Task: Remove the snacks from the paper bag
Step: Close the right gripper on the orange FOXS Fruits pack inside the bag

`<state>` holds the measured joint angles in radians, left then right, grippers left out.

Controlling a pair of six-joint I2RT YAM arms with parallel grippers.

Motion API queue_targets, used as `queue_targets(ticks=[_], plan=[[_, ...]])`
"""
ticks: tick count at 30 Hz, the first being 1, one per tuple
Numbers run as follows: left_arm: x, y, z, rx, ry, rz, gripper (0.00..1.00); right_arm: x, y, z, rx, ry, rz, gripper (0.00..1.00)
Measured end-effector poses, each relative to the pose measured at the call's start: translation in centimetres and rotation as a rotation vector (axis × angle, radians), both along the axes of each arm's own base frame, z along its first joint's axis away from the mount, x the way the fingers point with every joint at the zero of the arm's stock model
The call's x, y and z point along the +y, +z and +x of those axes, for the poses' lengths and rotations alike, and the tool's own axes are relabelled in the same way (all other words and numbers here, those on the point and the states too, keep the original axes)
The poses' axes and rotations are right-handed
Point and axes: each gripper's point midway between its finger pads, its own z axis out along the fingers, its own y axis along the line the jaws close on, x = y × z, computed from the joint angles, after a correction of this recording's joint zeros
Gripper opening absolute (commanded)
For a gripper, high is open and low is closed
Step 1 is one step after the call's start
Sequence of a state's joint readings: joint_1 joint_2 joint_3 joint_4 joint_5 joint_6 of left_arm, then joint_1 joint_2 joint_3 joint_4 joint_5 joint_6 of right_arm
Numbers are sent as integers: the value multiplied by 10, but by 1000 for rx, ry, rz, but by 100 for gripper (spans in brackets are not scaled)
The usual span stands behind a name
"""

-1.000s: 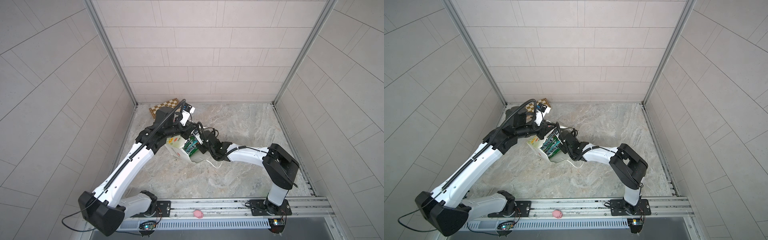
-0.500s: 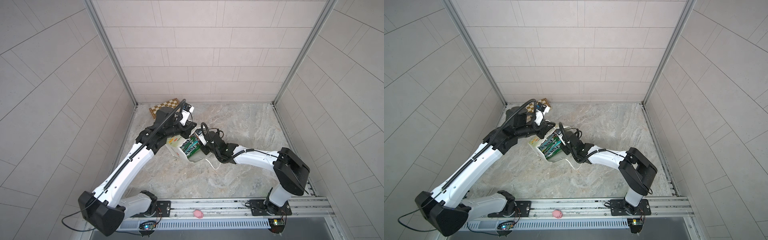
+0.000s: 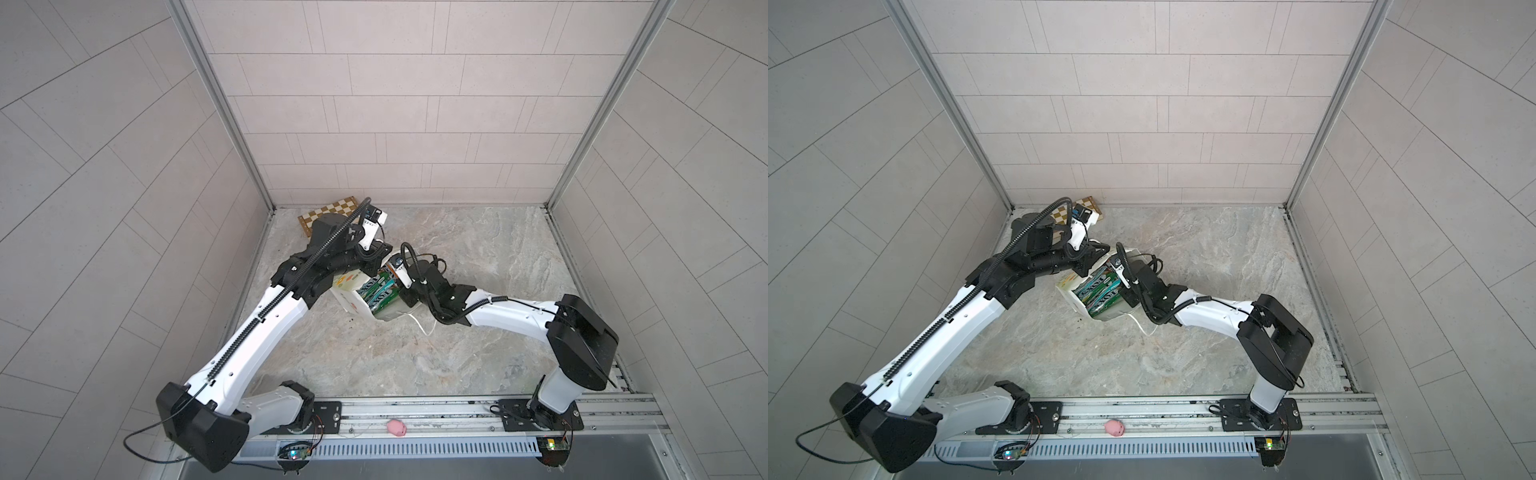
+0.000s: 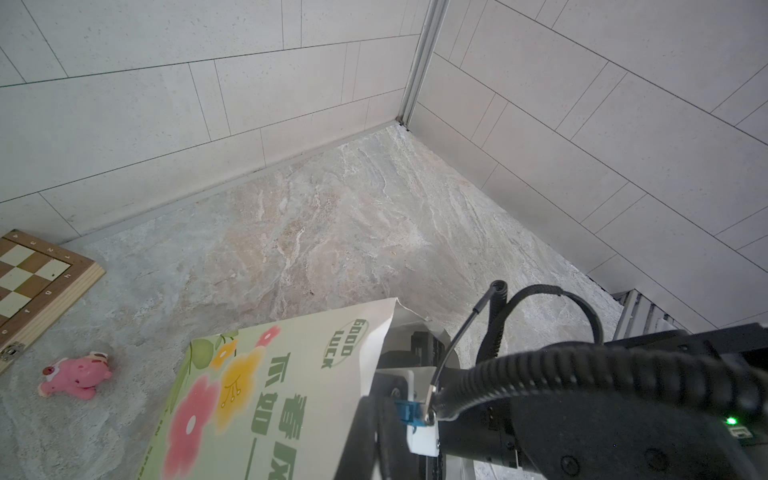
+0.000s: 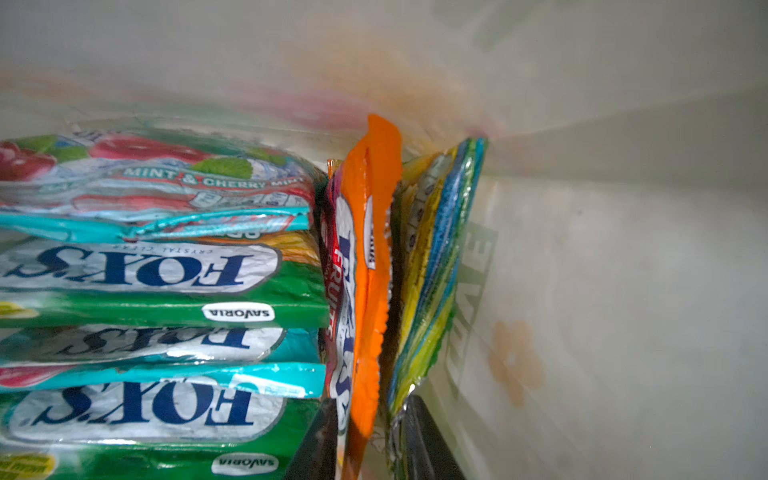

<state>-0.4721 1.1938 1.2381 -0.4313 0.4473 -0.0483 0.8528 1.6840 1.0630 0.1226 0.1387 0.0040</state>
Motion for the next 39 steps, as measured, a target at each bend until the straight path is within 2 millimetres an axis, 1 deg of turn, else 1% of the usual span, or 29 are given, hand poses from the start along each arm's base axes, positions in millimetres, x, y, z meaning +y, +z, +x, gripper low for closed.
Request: queue_targets(ticks=[1,4,6,11,19,20,27,30,33,39], plan=[[0,0,0,0,0,0,0,1,-1,1,1,0,-1,25],[0,0,0,0,0,0,0,3,-6,2,12,-1,-8,9],[0,0,0,0,0,0,0,3,-8,2,17,-1,-11,0],[1,0,1,0,6,3,0,0,-7,-2,17,4,-7,0],[4,-9,4,19,28,28,0,-17,5,-15,3,-4,7,1],[4,-10,4,22,30,30,0,-18,7,-15,0,-6,8,2],[4,-13,5,33,32,37,0,-21,13,-17,-9,-14,20,22],[3,-14,4,37,22,36,0,-21,20,-17,-19,-13,39,29],[1,-14,3,40,12,33,0,-21,29,-18,-29,-11,60,31],[-3,-13,-2,46,-20,18,0,-19,39,-17,-22,-5,101,28]])
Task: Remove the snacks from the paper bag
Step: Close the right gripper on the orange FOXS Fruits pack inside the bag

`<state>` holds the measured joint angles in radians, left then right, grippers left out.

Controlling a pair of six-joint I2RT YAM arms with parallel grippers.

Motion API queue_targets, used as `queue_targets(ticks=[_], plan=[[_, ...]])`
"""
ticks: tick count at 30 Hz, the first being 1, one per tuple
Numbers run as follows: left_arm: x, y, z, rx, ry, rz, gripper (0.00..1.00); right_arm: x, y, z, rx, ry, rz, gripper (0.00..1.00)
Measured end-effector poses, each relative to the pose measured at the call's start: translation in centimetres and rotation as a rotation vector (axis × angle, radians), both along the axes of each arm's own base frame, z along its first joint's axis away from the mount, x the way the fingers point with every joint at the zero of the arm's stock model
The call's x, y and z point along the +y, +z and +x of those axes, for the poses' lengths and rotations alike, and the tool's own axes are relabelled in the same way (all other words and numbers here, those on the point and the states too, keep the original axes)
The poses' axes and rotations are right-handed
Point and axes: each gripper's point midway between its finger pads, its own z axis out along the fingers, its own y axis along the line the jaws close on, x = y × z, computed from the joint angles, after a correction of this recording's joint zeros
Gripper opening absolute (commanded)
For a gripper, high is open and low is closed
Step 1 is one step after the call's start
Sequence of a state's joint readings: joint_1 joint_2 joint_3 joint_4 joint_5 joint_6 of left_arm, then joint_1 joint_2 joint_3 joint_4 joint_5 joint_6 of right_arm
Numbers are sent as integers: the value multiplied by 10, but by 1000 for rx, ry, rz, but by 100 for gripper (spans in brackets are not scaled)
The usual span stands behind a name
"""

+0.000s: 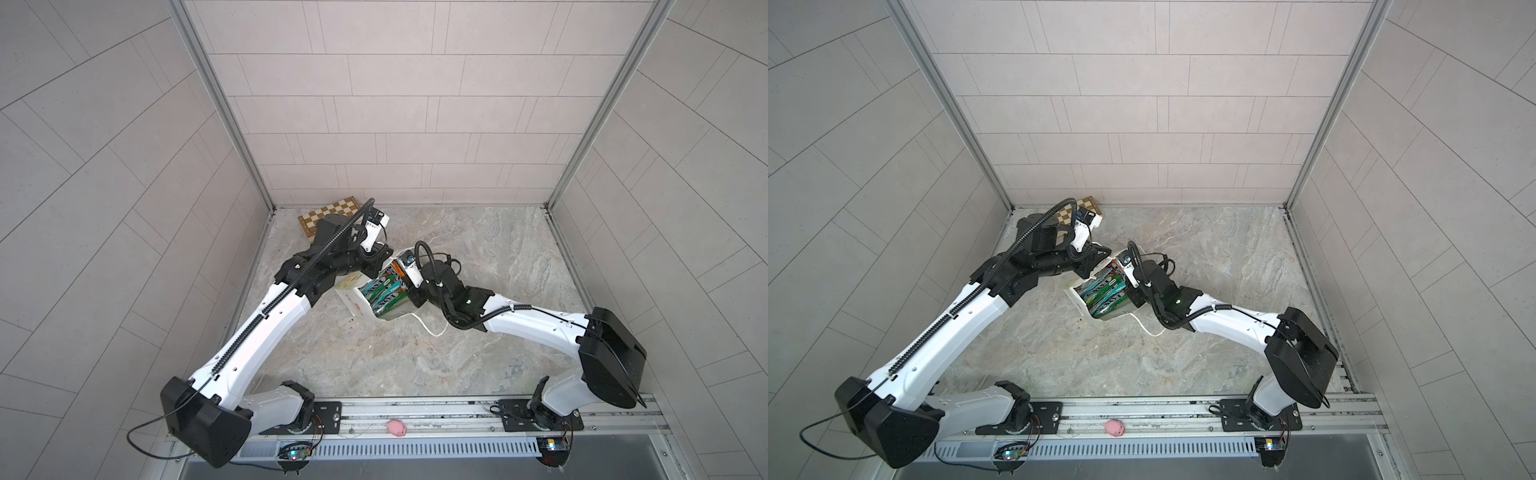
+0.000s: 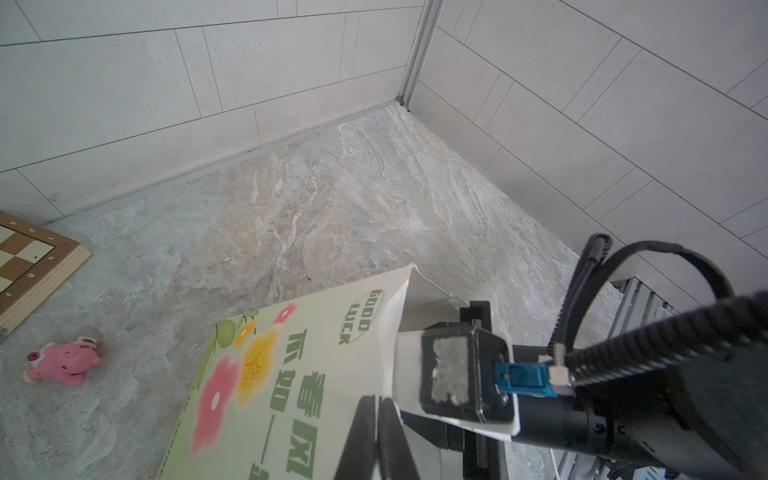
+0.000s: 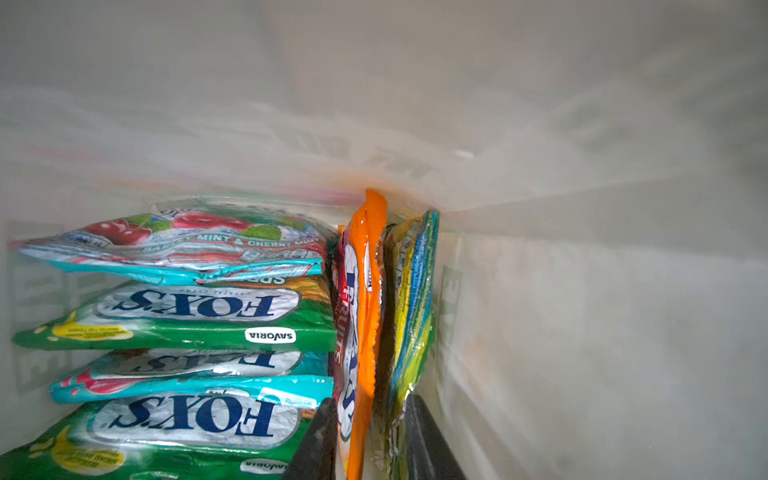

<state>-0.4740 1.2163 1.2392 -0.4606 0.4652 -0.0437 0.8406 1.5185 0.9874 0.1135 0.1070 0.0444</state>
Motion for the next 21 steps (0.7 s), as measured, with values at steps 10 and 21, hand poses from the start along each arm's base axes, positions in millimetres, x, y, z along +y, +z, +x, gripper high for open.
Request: queue_targets(ticks=[10,21], plan=[[-11,6,-10,-8,-72,-31,0,4,-1,-4,33,31,13,25],[-19,15,-22,-21,-135,-62,0,-23,-64,-30,143,15,-54,32]])
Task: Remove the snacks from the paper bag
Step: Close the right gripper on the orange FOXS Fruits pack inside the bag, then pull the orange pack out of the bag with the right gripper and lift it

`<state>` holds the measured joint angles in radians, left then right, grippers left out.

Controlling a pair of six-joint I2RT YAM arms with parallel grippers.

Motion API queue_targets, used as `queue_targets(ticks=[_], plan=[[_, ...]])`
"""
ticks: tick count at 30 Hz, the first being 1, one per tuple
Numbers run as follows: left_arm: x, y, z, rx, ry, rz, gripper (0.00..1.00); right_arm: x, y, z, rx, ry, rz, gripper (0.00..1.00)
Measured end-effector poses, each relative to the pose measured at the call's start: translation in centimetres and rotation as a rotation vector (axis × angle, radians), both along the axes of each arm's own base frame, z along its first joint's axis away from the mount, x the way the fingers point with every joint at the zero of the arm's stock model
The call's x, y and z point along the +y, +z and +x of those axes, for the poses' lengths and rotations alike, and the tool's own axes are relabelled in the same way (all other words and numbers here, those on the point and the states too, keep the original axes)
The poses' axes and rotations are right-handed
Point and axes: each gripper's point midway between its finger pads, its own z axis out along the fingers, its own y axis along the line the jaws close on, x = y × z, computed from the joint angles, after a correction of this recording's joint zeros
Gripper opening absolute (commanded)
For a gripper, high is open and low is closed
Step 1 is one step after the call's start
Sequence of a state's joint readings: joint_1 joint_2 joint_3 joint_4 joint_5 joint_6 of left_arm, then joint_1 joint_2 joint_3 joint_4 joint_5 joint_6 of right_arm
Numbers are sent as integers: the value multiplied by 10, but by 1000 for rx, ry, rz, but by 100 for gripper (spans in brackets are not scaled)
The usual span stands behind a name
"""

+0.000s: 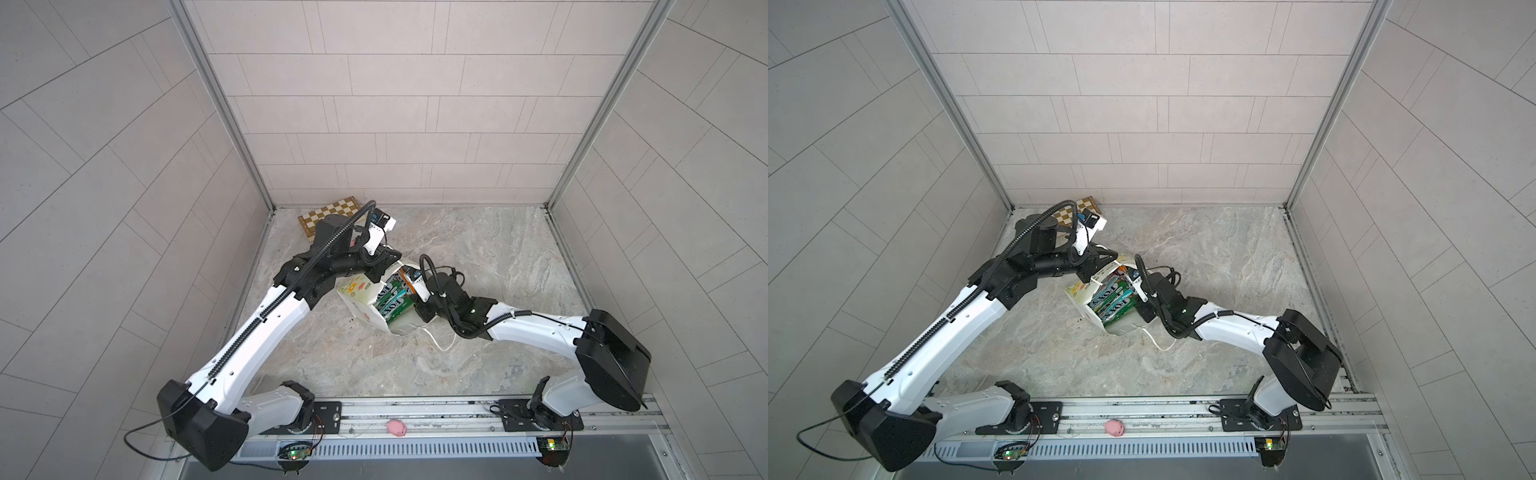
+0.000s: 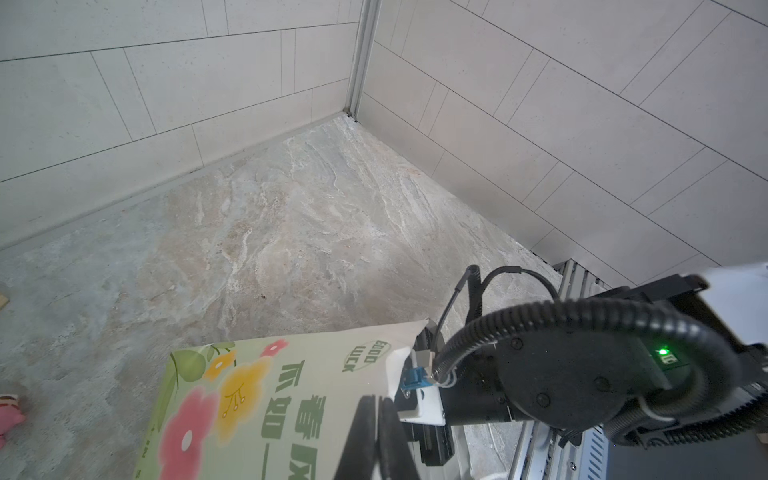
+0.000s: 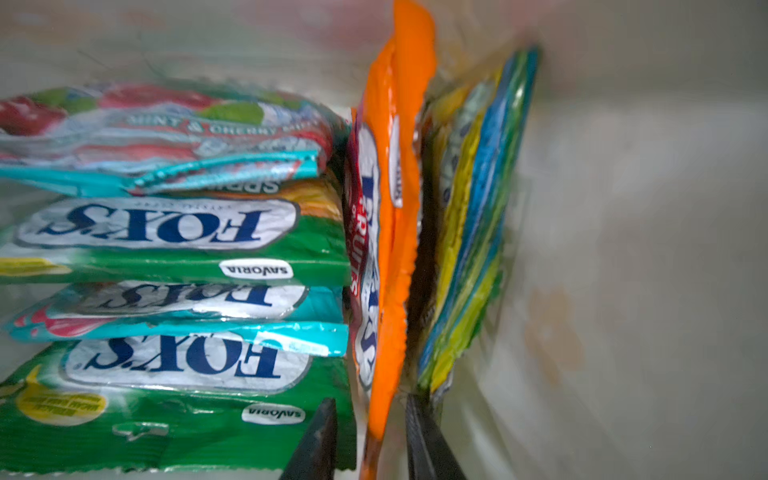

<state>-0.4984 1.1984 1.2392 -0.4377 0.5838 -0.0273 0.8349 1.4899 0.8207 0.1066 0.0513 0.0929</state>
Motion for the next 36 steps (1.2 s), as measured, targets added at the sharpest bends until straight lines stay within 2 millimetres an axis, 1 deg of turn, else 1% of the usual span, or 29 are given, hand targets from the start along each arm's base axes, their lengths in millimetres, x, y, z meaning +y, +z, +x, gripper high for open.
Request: queue_targets(ticks=[3,11,17,21,22,23,24,31,36], plan=[[-2,0,-3,2,-13,-3,0,-3,0,-1,-1,-10,6,33],[-4,0,-4,2,-19,-4,0,3,15,8,-42,-24,44,32],[-4,0,-4,2,-21,-4,0,14,12,17,-39,-24,39,25],[-5,0,-5,1,-24,-3,0,18,7,20,-31,-19,31,18],[-5,0,-5,1,-24,-3,0,18,6,20,-30,-19,29,13],[-5,0,-5,1,-24,-3,0,18,5,21,-27,-20,27,4],[-5,0,-5,1,-23,-3,0,19,4,21,-26,-19,25,0],[1,-3,3,-9,29,24,0,19,5,21,-22,-11,26,0],[5,-10,8,3,60,52,0,10,23,12,-43,-7,53,0]])
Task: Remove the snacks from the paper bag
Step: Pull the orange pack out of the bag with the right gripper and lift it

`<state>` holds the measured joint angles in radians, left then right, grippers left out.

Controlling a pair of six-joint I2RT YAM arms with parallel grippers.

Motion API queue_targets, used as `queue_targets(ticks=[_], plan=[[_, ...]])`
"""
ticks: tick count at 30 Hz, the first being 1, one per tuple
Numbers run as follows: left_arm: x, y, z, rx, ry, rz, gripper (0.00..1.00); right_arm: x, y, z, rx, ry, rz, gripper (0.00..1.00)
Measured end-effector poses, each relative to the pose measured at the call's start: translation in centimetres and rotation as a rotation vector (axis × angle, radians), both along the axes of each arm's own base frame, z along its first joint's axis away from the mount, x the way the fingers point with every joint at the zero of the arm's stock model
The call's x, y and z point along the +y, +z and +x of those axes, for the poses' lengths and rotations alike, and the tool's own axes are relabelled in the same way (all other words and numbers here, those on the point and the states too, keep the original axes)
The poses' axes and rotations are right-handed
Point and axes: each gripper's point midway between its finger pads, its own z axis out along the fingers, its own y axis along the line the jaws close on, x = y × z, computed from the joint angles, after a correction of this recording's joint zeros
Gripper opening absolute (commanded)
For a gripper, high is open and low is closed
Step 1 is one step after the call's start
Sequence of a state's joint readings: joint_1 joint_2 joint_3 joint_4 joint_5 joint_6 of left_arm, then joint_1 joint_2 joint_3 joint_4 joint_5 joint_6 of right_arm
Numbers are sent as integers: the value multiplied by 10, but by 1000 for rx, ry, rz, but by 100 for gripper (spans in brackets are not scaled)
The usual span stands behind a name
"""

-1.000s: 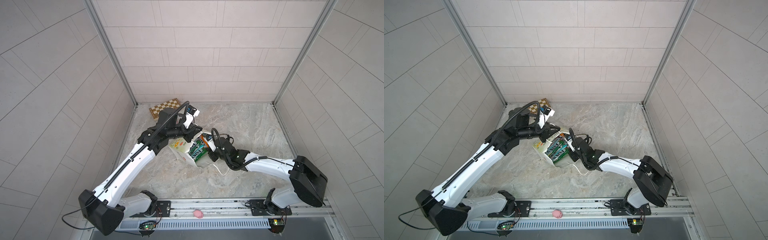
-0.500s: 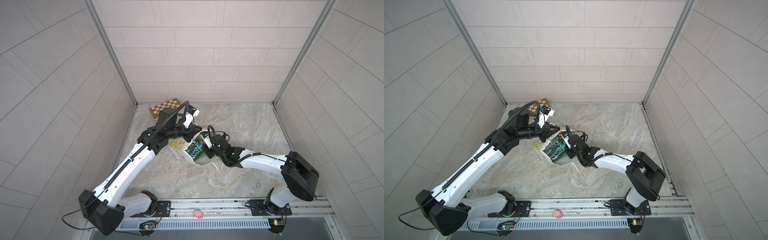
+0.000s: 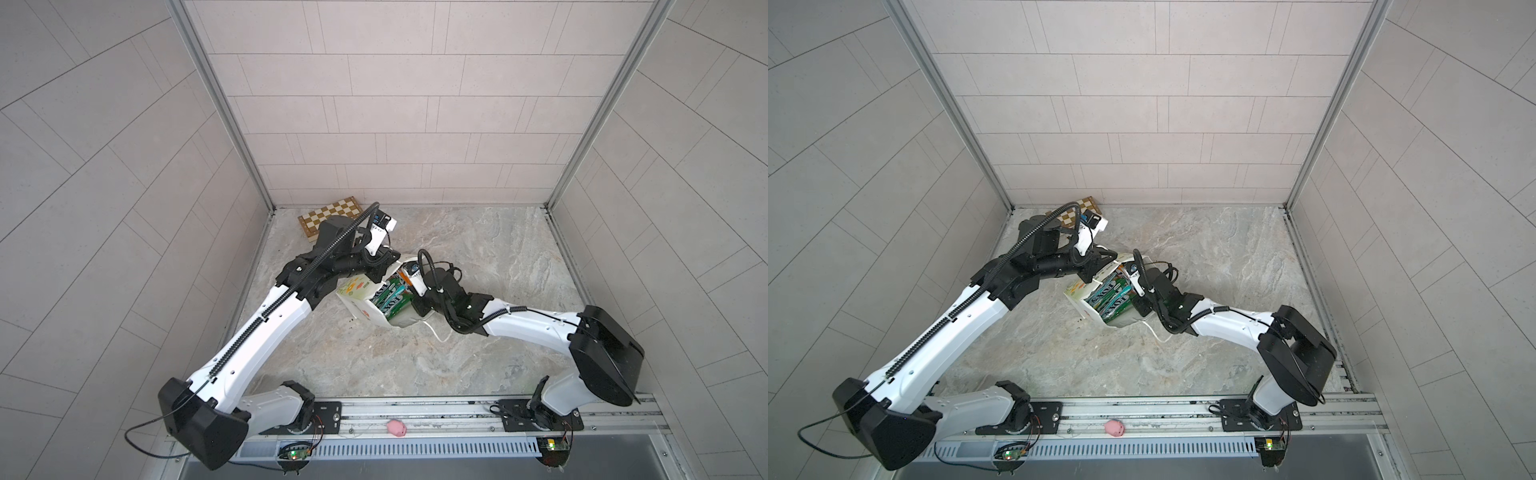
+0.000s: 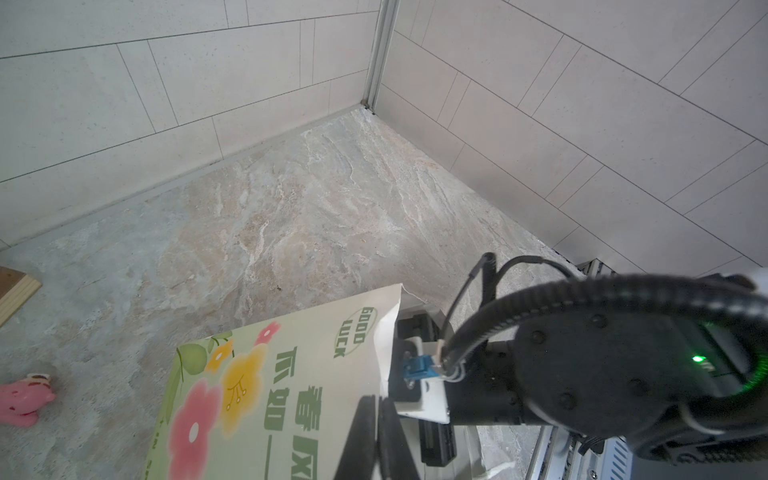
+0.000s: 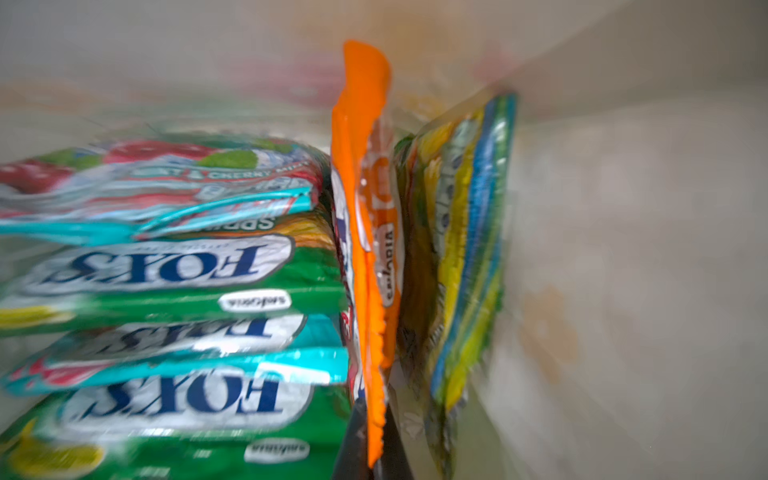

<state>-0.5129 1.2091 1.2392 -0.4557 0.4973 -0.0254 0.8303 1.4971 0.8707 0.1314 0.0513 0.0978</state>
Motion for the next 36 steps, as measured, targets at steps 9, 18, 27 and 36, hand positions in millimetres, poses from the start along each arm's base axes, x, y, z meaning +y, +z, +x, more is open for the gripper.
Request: queue_targets(ticks=[9,18,27,36], plan=[[-1,-6,1,14,5,15,0,-23,58,-17,-91,-14,85,0],[-4,-6,-3,13,-13,19,0,-60,121,-34,-218,-68,137,0],[-10,-6,-8,15,-40,14,0,-97,168,-47,-332,-143,163,0],[-12,-6,-10,15,-48,13,0,-131,225,-45,-432,-283,162,0]])
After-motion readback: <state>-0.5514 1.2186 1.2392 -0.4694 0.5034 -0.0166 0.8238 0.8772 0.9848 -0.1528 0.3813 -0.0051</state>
